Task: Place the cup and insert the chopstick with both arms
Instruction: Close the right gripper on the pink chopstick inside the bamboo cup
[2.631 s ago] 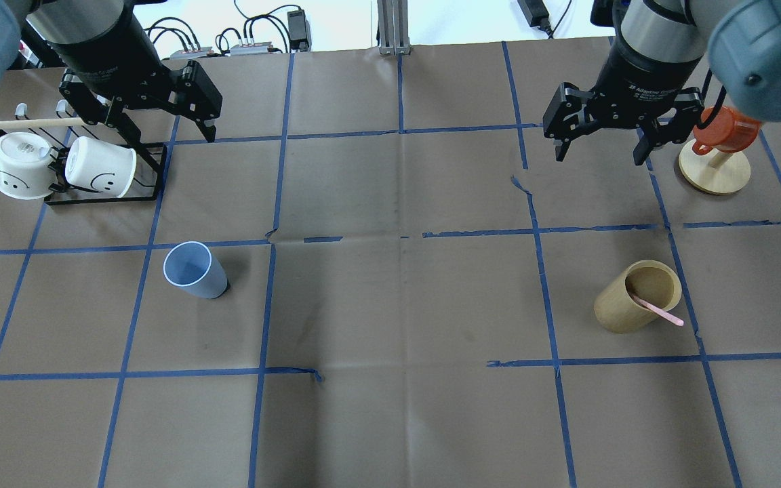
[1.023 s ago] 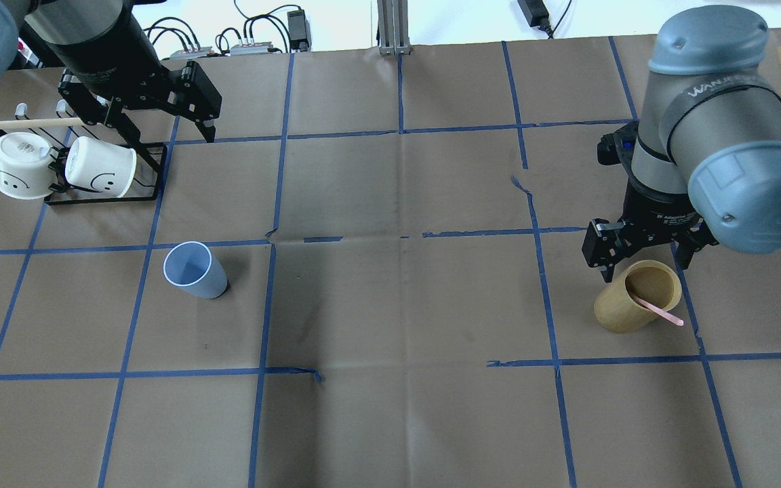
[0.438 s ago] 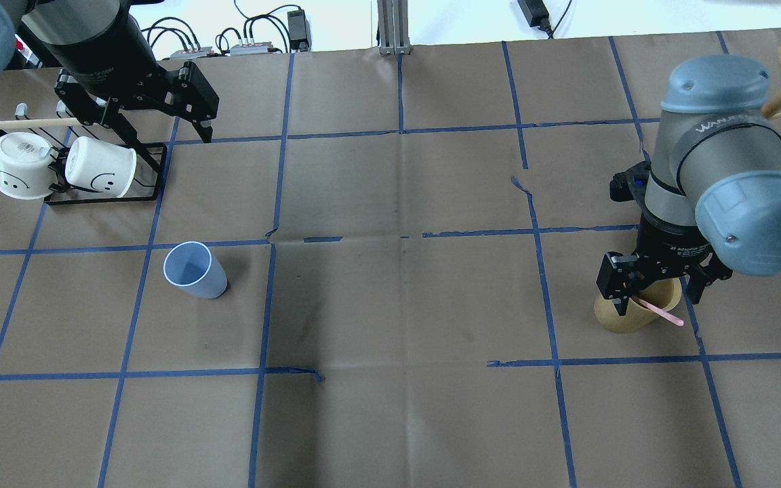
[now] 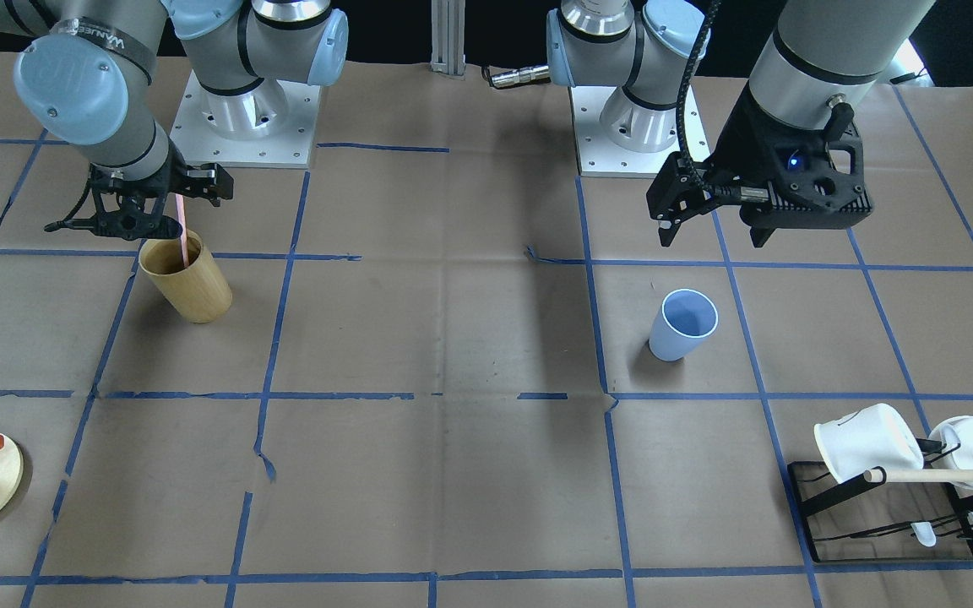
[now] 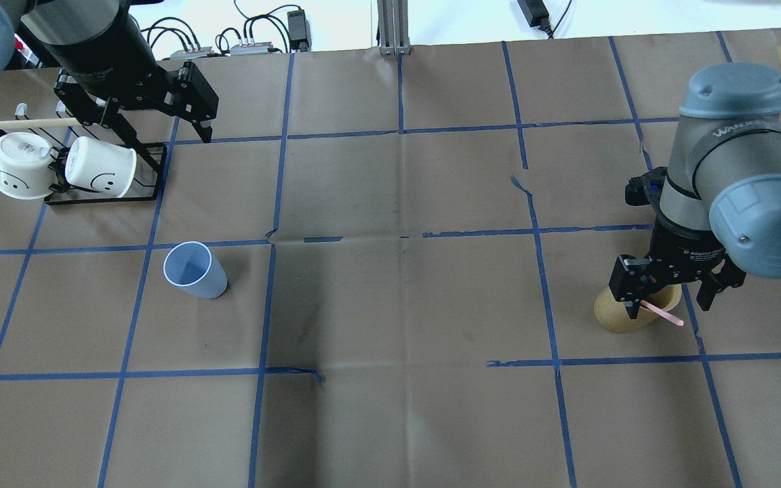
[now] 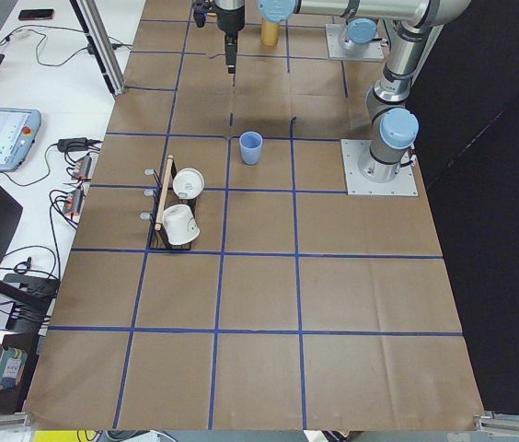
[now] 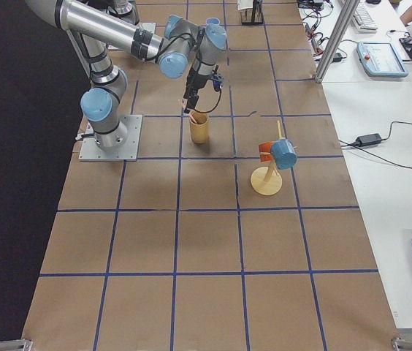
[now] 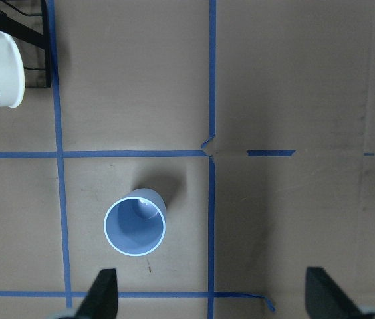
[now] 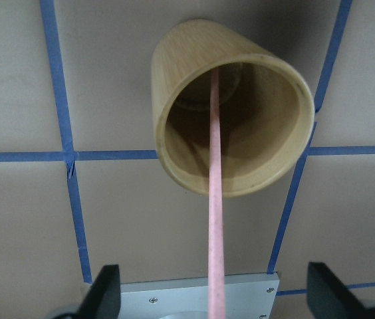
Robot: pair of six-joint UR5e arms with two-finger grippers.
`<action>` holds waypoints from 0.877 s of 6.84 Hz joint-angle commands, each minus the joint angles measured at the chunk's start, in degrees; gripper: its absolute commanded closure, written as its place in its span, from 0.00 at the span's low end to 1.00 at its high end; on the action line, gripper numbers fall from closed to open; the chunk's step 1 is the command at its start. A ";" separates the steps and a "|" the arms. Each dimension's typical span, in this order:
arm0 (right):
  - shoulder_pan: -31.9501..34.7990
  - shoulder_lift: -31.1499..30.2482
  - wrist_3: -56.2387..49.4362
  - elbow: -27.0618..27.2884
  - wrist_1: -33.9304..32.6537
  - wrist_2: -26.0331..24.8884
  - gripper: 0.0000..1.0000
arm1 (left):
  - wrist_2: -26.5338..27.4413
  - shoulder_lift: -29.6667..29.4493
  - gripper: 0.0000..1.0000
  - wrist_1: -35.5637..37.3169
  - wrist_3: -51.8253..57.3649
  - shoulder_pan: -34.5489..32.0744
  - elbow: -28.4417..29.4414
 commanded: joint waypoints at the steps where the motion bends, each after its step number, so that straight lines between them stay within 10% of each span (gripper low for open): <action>1: -0.25 0.06 0.55 0.12 0.47 0.02 0.70 | 0.00 0.00 0.00 0.00 -0.03 0.00 0.00; 6: -0.16 0.15 0.55 1.00 0.75 0.20 0.82 | 0.09 0.09 0.00 0.00 -0.12 0.00 0.00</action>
